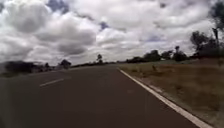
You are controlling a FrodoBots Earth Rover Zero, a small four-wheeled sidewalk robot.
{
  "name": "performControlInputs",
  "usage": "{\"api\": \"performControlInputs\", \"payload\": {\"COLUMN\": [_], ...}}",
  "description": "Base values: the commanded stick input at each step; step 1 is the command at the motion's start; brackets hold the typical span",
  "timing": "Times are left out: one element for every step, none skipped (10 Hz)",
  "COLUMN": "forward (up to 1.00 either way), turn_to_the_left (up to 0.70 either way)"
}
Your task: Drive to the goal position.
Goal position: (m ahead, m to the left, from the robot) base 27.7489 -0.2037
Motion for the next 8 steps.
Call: {"api": "performControlInputs", "payload": {"forward": [0.8,0.8,0.8,0.8,0.8,0.8,0.8,0.8], "turn_to_the_left": [-0.13,0.0,0.0,0.0,0.0,0.0,0.0,0.0]}}
